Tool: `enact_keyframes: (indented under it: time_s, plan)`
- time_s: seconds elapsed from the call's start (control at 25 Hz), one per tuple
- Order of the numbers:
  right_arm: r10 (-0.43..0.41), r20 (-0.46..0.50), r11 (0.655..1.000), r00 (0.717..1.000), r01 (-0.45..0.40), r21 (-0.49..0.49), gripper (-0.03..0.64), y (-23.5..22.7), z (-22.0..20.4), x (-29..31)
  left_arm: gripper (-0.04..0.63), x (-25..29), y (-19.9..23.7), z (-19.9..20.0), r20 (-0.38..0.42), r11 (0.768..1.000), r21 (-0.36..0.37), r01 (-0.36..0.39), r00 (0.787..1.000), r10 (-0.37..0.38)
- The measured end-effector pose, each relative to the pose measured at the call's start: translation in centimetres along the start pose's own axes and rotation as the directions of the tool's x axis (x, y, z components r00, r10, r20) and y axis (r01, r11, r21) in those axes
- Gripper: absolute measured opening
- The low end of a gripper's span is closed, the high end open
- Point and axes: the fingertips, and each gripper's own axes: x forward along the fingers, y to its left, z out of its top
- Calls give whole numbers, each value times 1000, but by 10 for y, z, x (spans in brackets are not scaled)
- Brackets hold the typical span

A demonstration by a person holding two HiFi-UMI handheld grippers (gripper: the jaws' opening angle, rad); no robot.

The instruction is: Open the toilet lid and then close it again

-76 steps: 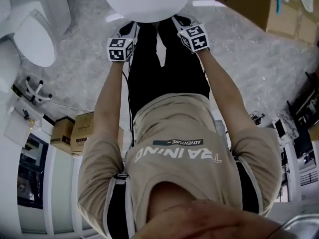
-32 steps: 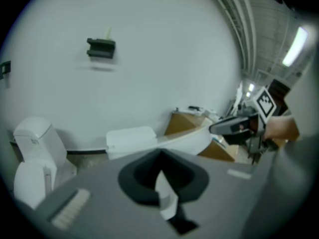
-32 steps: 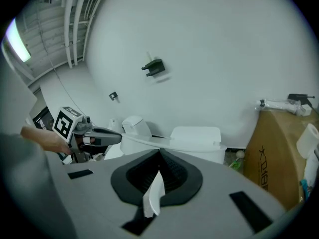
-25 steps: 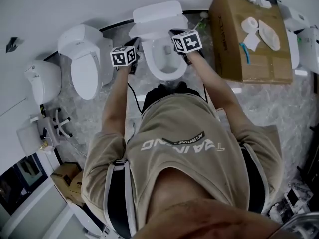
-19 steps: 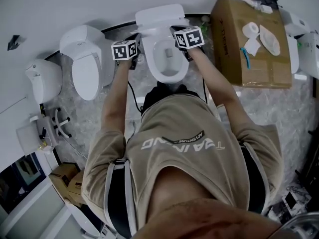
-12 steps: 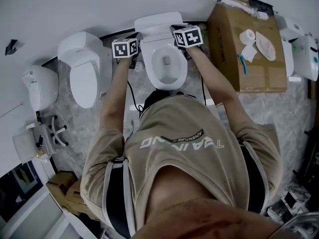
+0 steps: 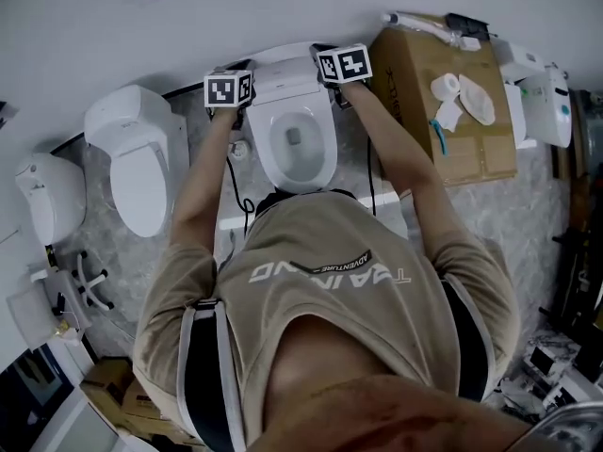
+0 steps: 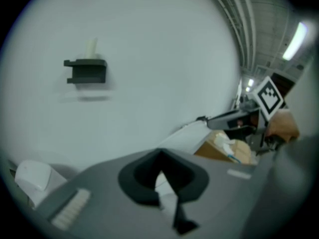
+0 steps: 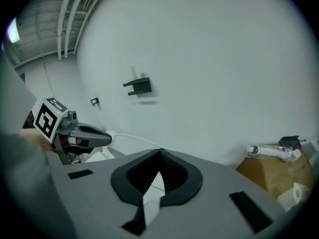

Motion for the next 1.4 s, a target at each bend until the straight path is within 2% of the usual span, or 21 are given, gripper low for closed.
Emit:
enact_keyframes:
  time_s: [0.2, 0.36, 0.52, 0.68, 0.8, 1.0, 1.4]
  plan:
    - [-23, 11, 998, 1000, 22, 62, 11, -15, 26, 14, 2, 16, 12, 25, -18, 999, 44, 32, 999, -32]
    - [-31, 24, 996, 999, 29, 88, 11, -25, 38, 25, 0, 28, 21, 36, -32, 998, 52, 33, 999, -31]
    - [-18, 20, 998, 1000, 16, 66, 11, -32, 52, 37, 0, 41, 36, 52, -13, 1000, 28, -2, 1000, 2]
    - [3, 8, 998, 1000, -3, 63, 11, -39, 65, 51, 0, 56, 49, 66, -29, 999, 28, -29, 999, 30]
    - [15, 8, 998, 1000, -16, 68, 11, -46, 79, 64, 0, 65, 61, 79, -37, 999, 25, -34, 999, 35]
    - [26, -13, 999, 1000, -25, 45, 11, -58, 96, 87, 0, 85, 80, 92, -13, 999, -21, -49, 999, 49]
    - [58, -35, 998, 998, -57, 31, 11, -73, 120, 121, 0, 113, 108, 109, -28, 998, -28, -59, 998, 58]
